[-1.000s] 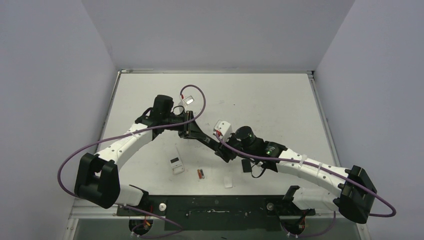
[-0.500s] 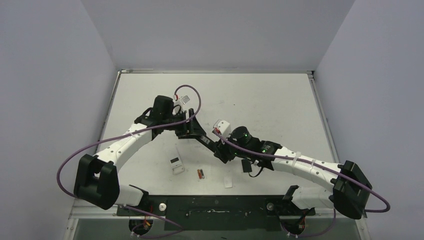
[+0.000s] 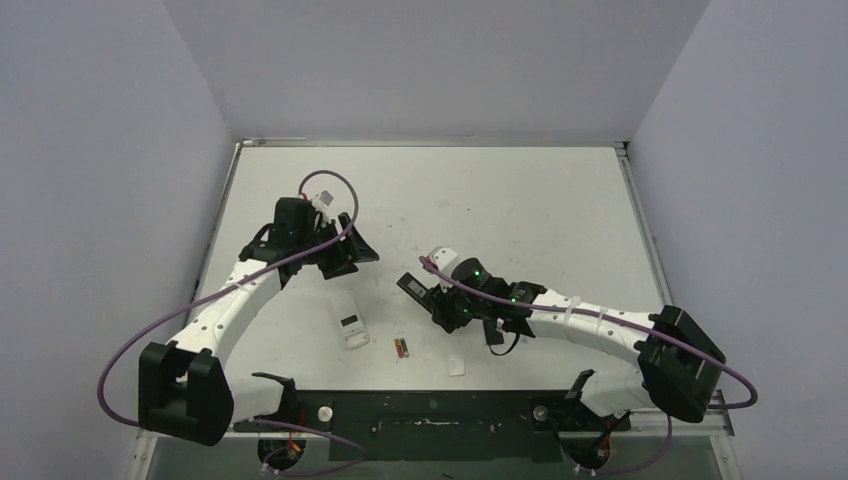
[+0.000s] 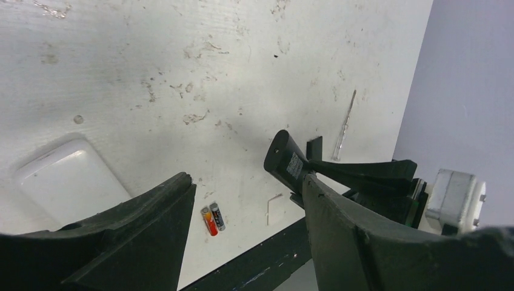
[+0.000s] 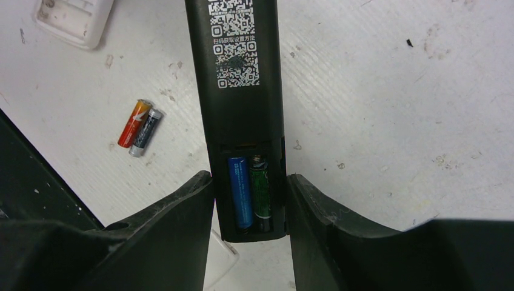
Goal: Unload the batteries from the remote control
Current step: Place the remote control at the center of the board.
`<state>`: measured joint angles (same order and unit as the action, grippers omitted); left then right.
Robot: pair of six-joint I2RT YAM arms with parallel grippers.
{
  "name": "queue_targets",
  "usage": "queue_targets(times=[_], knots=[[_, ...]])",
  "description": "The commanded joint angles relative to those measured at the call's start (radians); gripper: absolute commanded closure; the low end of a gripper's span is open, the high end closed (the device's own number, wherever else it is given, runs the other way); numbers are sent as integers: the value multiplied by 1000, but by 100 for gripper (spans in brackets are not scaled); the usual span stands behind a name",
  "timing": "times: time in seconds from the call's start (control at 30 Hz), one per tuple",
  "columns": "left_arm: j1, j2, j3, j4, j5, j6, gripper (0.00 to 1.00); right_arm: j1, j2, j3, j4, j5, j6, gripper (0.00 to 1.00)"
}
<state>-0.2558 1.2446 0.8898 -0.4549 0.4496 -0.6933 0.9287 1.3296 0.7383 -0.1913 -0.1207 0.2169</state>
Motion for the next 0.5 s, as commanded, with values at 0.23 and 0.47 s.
queue_targets(times=[0.23,0.47], knots=[[69,-34,18,-65,-21,44,38,6,132,103,-57,-170,-429,69],[105,-59,-28,-64,33,47,38,0,272,198,-97,-153,-572,69]])
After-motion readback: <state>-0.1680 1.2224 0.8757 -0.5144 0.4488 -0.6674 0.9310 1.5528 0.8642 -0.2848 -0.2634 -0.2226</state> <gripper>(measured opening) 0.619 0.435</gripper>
